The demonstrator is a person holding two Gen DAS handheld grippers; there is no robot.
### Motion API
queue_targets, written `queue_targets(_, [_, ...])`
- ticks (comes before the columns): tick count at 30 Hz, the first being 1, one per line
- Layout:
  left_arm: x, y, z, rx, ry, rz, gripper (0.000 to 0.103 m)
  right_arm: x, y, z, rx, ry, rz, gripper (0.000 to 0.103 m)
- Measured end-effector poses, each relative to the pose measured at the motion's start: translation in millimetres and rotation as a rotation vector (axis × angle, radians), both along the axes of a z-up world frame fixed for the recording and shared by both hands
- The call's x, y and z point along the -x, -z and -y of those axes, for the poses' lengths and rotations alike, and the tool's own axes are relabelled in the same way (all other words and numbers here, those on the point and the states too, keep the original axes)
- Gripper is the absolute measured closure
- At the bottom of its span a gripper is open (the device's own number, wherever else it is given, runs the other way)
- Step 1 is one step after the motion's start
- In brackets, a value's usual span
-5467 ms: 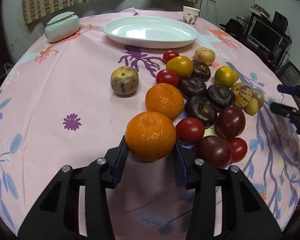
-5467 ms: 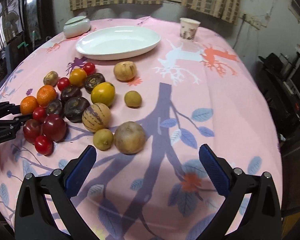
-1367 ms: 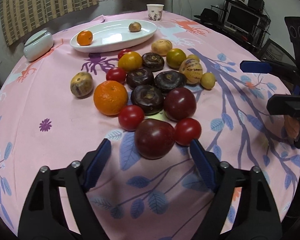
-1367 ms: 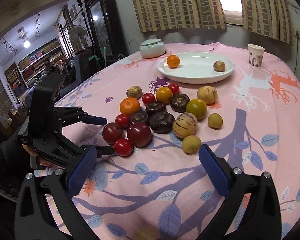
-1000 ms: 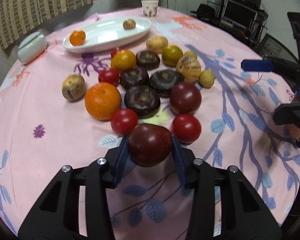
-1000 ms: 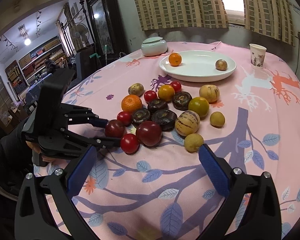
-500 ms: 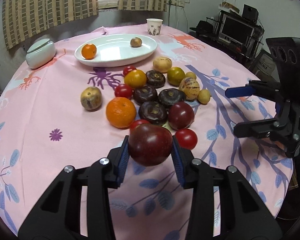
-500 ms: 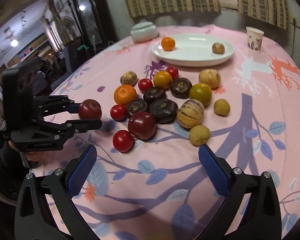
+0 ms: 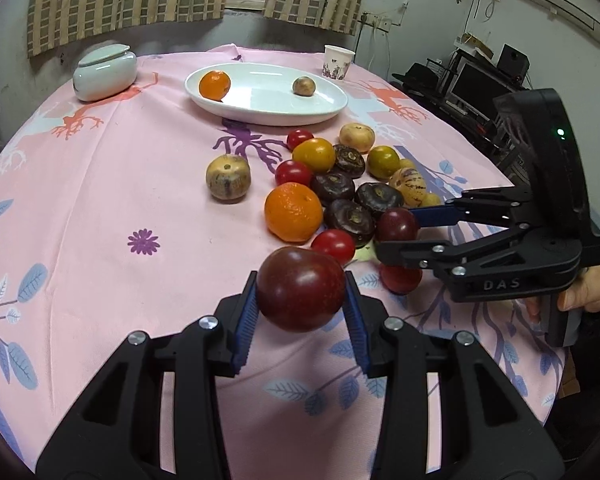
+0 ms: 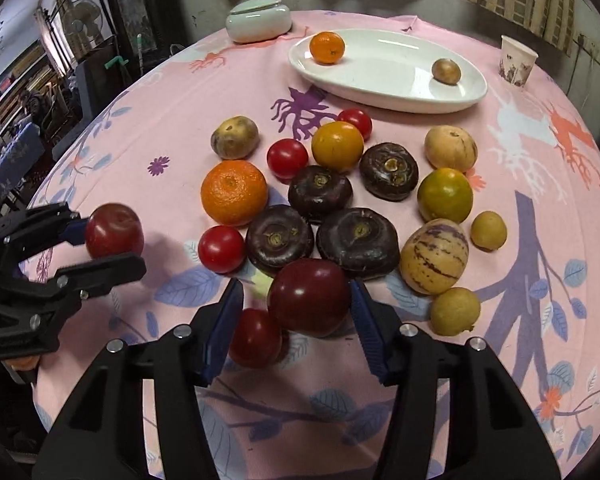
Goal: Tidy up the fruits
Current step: 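Carry both dark red tomatoes to the white plate and release them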
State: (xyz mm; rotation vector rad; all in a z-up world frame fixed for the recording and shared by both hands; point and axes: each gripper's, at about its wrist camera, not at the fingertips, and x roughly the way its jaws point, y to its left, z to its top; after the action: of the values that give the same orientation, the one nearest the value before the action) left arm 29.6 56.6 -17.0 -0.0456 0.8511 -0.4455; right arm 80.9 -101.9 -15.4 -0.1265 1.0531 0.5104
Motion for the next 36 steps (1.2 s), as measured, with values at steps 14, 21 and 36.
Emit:
queue_targets(14, [-1, 5, 6, -0.035, -0.006, -0.018, 0.062, 8, -27, 52, -0.172, 0.089, 0.021, 0.064])
queue_targets(21, [-6, -29, 13, -0.101, -0.002, 0.047, 0.062, 13, -65, 73, -0.213, 0.054, 0.133, 0.063])
queue_targets(36, [-178, -65, 43, -0.166, -0.126, 0.038, 0.062, -133, -96, 60, -0.062, 0.050, 0.287, 0.063])
